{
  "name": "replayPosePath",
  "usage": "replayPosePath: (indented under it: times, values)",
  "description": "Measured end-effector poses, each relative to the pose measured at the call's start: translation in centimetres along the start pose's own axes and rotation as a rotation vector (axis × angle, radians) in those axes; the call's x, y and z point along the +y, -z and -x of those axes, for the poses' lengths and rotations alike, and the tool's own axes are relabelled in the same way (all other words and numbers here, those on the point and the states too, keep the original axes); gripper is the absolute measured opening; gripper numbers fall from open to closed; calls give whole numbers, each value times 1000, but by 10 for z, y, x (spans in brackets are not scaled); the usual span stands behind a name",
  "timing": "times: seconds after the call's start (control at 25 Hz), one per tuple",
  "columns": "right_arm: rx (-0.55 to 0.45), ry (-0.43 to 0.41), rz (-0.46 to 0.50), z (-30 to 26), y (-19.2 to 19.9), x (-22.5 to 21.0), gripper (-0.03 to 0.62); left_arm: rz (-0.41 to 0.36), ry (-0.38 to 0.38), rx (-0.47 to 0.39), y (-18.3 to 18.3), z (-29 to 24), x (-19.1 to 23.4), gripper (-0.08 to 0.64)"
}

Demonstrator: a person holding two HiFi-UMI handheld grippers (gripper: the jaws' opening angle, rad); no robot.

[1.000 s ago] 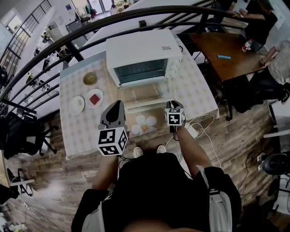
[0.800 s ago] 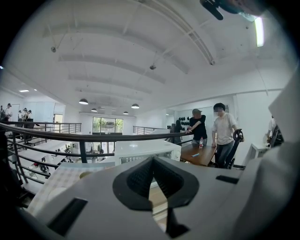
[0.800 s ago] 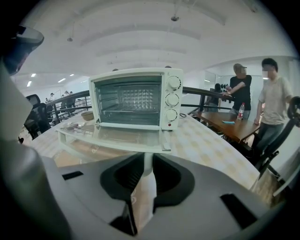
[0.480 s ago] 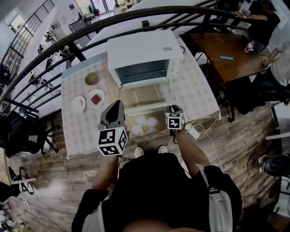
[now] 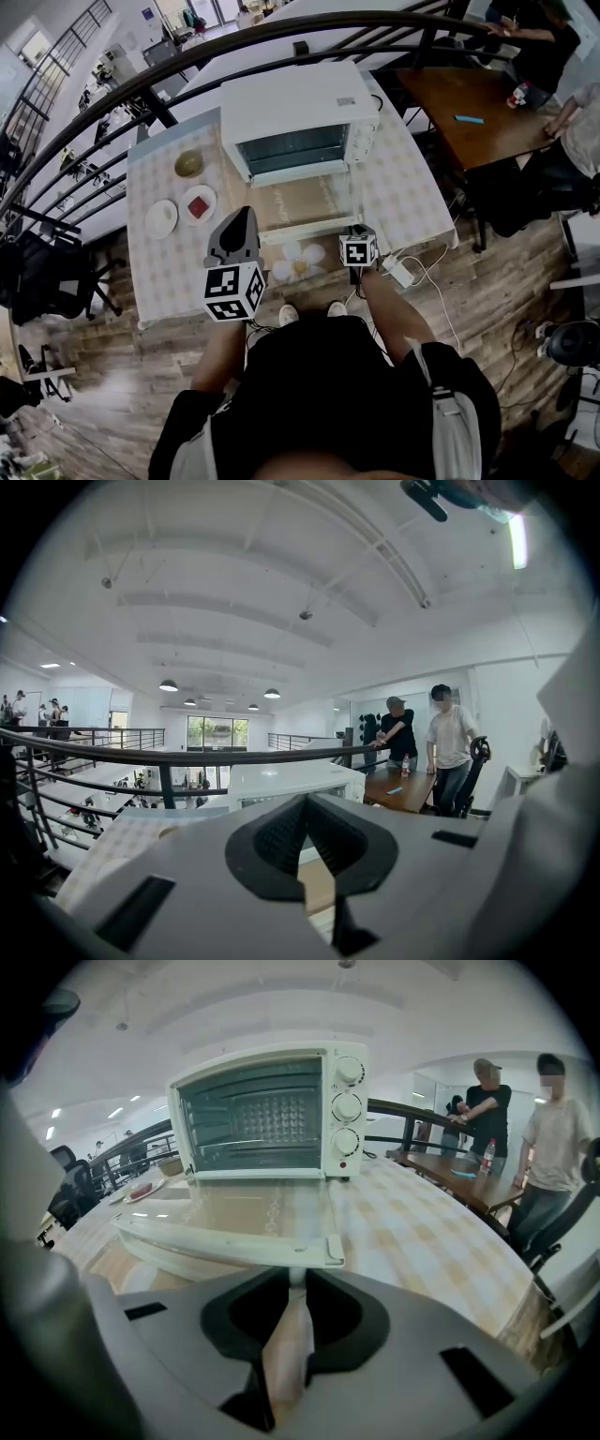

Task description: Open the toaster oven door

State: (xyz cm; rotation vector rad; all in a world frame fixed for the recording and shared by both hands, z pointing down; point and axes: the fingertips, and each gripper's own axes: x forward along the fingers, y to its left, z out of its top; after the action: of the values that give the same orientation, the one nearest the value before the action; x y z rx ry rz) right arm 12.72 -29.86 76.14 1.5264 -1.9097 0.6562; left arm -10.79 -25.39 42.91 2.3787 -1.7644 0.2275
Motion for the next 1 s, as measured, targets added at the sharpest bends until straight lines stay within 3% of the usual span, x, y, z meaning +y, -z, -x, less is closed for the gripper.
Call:
replayPosePath:
  times: [0.32,0.6,1.0]
  values:
    - [-44,-10,9,-6,0,-1,66,4,-3,12,6,-9,-1,14]
    - [-62,-70,-33,-11,7,-2,69,7,-5,17,6,-14,1,14]
    - [-29,-100,-38,-13,7,-3,72,9,4,-9,1,-17,3,14]
